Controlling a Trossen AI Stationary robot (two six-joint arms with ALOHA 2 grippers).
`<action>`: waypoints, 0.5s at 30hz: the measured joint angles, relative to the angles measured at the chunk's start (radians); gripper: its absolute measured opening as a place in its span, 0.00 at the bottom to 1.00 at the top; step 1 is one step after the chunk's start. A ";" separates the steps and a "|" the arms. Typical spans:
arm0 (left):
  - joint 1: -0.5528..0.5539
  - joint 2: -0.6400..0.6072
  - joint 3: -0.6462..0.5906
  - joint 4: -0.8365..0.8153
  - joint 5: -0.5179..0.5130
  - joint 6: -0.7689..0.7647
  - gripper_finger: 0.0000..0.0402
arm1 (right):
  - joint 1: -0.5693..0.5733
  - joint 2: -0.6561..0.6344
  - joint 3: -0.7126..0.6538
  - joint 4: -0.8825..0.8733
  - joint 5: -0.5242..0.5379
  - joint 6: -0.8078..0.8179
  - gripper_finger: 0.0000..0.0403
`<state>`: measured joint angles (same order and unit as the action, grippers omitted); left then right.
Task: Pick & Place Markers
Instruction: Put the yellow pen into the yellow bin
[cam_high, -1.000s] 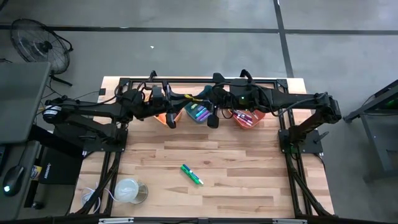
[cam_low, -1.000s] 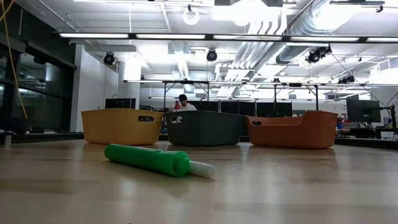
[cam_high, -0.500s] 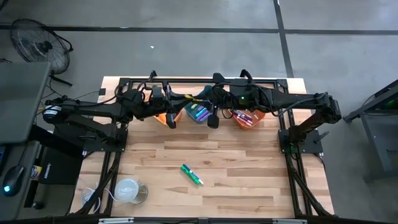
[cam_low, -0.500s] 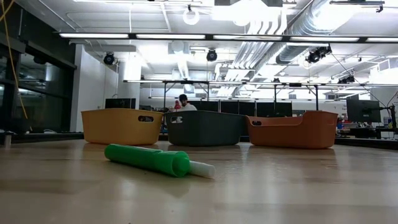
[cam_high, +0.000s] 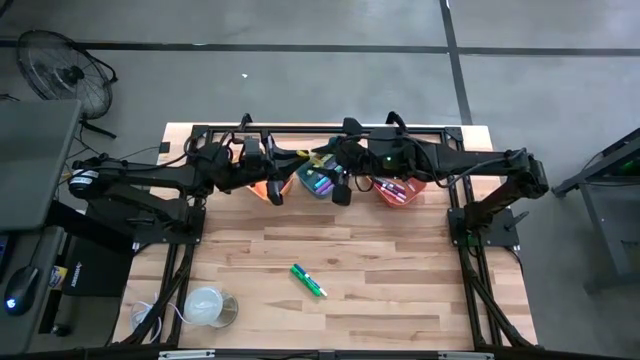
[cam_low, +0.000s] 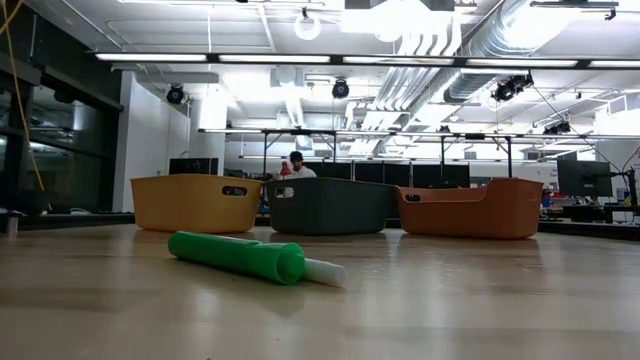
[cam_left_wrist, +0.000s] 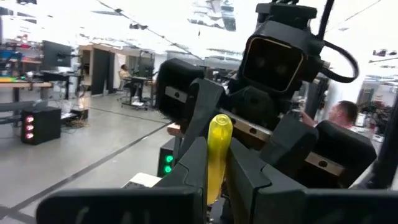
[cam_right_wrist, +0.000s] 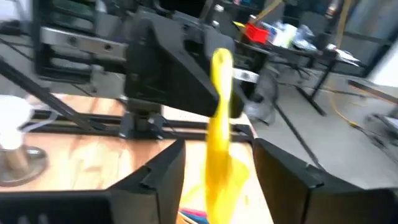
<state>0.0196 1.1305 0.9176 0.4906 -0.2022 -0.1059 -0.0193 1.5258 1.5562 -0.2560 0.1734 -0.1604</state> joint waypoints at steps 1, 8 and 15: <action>0.000 0.000 0.000 -0.006 -0.016 0.000 0.06 | 0.000 -0.003 0.000 -0.011 0.025 0.000 0.45; 0.000 -0.005 0.000 -0.164 -0.298 -0.033 0.06 | -0.001 -0.052 -0.001 -0.179 0.302 0.021 0.51; 0.030 -0.008 0.000 -0.482 -0.567 -0.342 0.06 | -0.022 -0.073 -0.001 -0.397 0.366 0.190 0.51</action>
<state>0.0495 1.1229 0.9180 0.0090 -0.7696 -0.4476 -0.0413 1.4528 1.5551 -0.6528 0.5396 0.0293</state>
